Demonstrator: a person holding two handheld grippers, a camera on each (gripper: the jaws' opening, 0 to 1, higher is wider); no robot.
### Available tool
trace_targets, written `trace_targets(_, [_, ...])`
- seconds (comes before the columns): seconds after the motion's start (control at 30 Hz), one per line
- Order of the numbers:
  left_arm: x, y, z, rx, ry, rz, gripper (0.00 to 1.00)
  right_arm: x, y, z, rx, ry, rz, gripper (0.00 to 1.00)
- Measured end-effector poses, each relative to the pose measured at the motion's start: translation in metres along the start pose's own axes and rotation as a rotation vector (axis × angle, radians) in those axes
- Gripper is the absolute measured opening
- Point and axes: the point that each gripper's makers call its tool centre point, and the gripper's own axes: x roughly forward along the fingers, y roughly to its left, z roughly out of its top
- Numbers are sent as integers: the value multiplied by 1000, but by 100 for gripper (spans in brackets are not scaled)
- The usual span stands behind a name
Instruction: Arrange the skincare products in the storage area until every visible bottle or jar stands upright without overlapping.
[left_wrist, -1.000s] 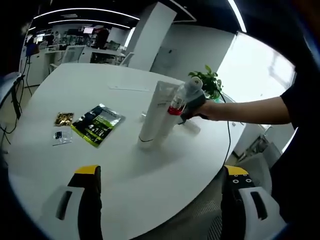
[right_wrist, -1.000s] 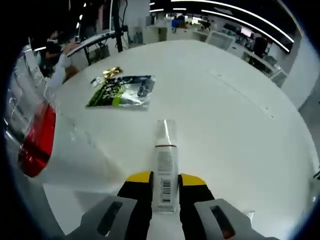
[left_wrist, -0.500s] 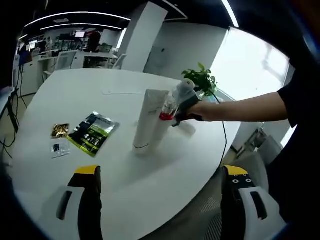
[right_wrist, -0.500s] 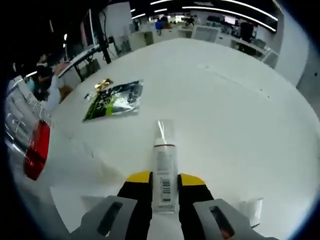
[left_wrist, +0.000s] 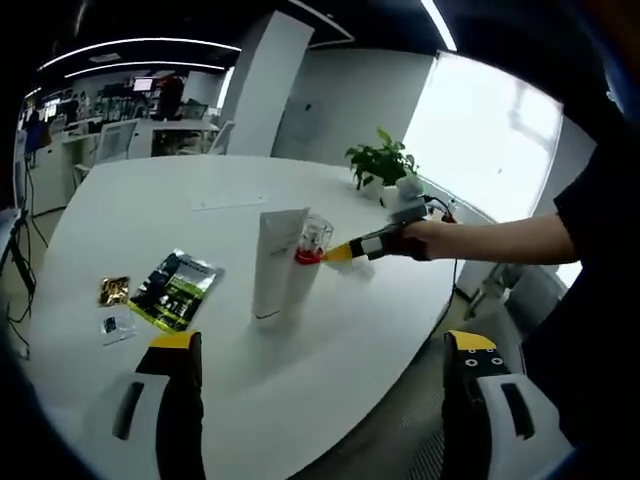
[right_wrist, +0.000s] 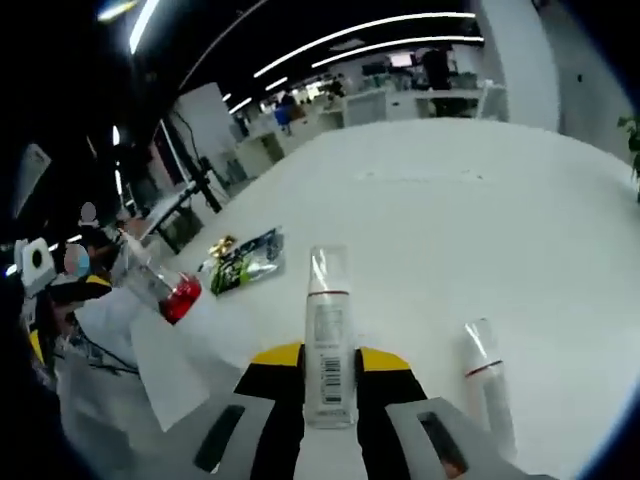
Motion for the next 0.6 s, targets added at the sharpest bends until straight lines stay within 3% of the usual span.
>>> trace_targets(0.1, [-5,-5,5,2,-10,-12,93,-13,13,3,-57,-69,58,10])
trace_targets(0.27, [-15,-17,12,-5,-32,-54,88,-45,40,3,-149,-131,122,10])
trace_targets(0.47, [-24,-29,15,6,-53,-74,87,-78,70,10,-102,-264,219,10])
trace_targets(0.6, [-28,-37,18,4,-71,-88,86,-86,85,8,-103,-273,279,10])
